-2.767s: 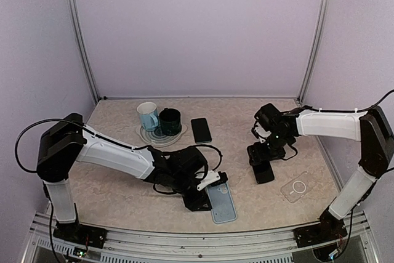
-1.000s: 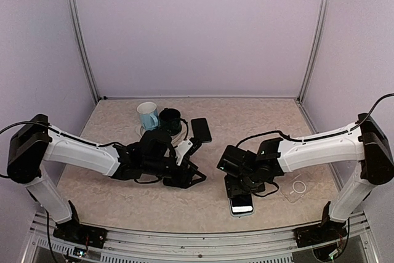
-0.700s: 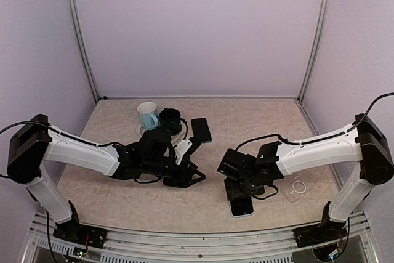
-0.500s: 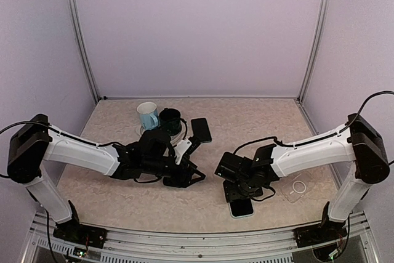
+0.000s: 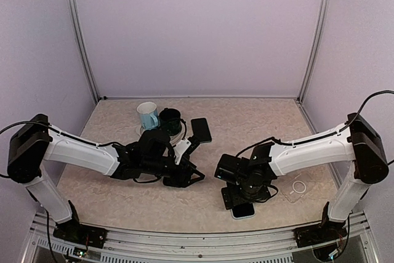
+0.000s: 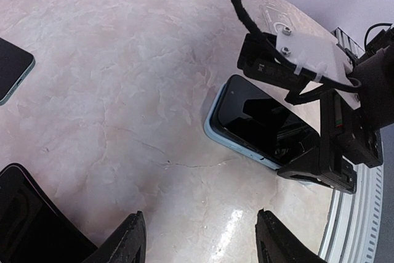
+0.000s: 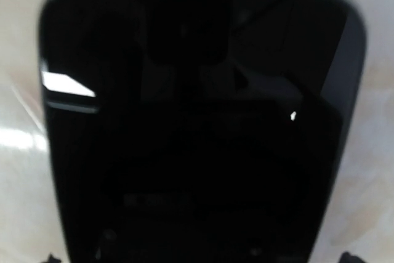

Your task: Put the phone into the phone case

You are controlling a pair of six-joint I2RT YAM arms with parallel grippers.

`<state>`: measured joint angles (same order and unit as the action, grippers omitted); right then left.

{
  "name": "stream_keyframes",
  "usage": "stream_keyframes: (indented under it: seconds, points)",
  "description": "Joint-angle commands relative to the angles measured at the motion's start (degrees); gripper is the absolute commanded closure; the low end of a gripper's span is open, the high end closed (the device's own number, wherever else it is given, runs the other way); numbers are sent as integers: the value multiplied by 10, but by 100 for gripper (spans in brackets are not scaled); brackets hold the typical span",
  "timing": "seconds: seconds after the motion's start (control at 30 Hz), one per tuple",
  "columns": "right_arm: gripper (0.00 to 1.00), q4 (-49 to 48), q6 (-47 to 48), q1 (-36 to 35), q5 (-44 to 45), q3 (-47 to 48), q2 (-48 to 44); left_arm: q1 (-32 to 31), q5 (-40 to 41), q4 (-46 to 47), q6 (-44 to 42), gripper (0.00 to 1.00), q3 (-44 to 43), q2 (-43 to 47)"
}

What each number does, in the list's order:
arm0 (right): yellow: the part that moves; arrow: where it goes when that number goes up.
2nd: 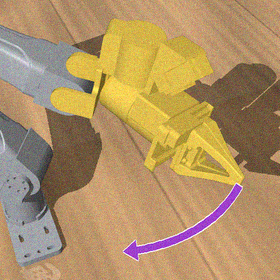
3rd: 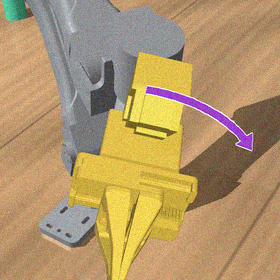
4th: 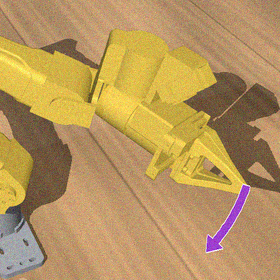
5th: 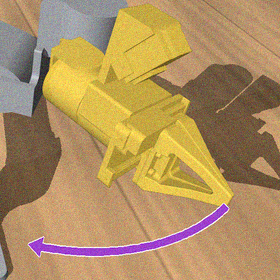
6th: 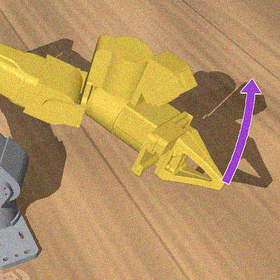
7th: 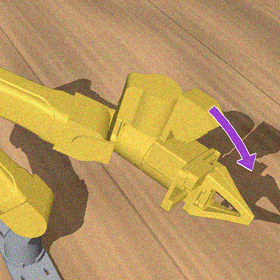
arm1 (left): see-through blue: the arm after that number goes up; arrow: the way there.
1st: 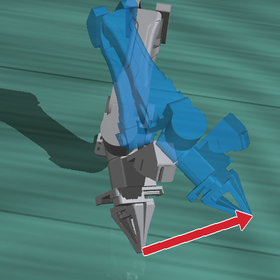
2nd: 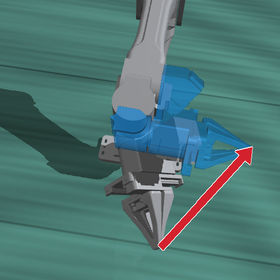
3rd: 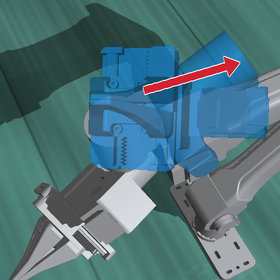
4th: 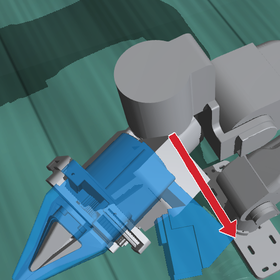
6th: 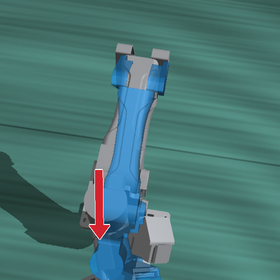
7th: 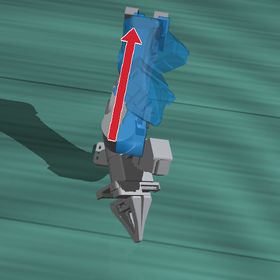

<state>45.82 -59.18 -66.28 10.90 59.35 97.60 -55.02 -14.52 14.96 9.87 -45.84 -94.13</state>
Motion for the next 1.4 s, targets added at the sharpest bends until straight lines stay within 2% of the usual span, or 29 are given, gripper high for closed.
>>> stream_keyframes:
  seconds: [0.0,0.23,0.3,0.47,0.77,0.9,1.2,1.37]
  points:
    - [1,4,21,2,-69,-19,14,4,2,5,1,39,2,0]
    - [3,-40,41,14,-99,-51,22,4,3,-1,3,39,4,0]
    - [10,-56,48,15,-107,-59,23,4,3,-3,4,39,3,2]
    - [39,-68,66,15,-94,-62,16,4,6,-1,14,39,1,2]
    - [67,-143,131,15,-80,-54,8,4,23,-45,67,37,-45,-19]
    - [74,-192,157,15,-64,-68,-15,11,13,-49,120,30,-62,-27]
    - [88,-311,183,24,-43,-116,-29,35,-71,52,223,15,-83,-99]
    - [93,-372,216,31,-27,-129,-42,40,-110,87,255,13,-108,-149]
